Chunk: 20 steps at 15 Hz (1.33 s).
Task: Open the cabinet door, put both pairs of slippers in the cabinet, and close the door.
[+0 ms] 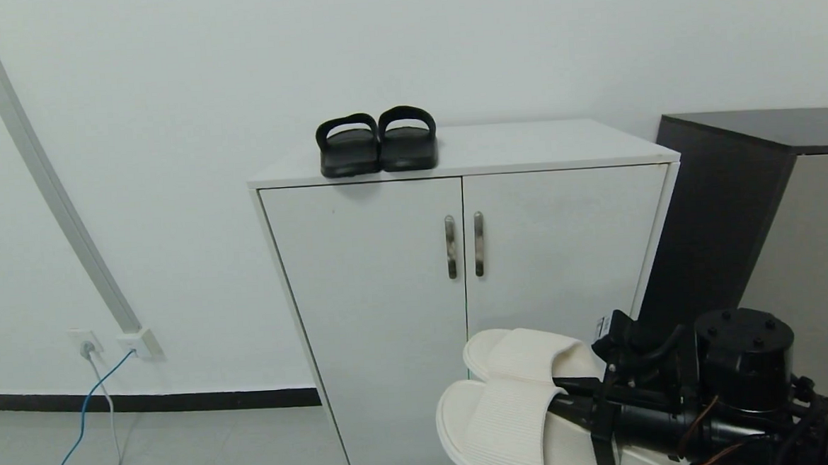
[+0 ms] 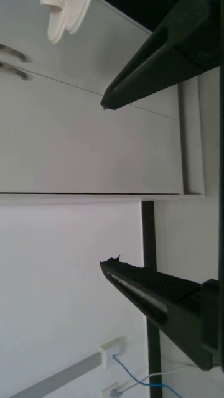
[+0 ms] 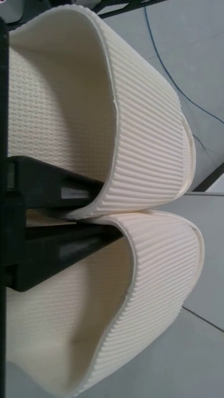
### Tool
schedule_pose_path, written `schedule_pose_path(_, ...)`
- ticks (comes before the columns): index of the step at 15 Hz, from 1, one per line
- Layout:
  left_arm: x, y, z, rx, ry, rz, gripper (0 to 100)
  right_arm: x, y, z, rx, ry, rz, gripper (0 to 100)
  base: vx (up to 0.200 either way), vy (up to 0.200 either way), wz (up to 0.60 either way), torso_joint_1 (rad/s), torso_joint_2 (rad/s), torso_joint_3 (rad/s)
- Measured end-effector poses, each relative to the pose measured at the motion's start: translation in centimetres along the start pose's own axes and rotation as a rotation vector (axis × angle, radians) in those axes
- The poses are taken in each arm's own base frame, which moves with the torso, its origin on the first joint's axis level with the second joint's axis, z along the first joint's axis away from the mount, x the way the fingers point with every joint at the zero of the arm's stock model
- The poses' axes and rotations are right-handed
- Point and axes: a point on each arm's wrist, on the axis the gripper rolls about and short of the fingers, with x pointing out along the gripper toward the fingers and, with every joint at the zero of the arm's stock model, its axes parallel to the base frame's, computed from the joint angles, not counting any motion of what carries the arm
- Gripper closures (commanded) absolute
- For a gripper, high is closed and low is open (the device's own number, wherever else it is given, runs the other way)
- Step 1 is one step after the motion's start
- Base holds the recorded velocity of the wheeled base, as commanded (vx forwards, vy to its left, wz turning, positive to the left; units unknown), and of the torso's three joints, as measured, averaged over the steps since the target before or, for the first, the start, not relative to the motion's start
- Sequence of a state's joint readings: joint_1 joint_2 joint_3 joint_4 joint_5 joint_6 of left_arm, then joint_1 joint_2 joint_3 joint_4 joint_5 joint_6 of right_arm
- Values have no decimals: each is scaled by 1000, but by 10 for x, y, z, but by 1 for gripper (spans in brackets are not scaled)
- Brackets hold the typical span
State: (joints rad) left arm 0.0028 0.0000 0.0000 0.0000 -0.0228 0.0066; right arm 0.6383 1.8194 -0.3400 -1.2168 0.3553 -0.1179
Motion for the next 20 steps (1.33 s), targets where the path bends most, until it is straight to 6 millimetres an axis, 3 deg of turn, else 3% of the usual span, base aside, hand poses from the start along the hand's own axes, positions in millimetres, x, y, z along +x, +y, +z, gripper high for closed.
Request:
schedule_pose_path(2, 0, 0, 0, 0, 0, 0, 0, 0, 0, -1, 2, 4, 0, 100, 0, 0, 0, -32, 388, 310)
schedule_pose_path(14, 0, 0, 4, 3, -28, 3, 0, -1, 2, -4, -16, 15, 3, 100, 0, 0, 0, 0, 4, -1)
schedule_pose_path(17, -8, -1, 35, -17, -112, -27, 0, -1, 2, -4, -17, 18, 4, 100, 0, 0, 0, 0, 0, 0)
schedule_pose_path(20, 0, -3, 56, -4, -45, -171, 0, -2, 6, -7, -36, 30, 16, 100, 0, 0, 0, -28, 108, 116)
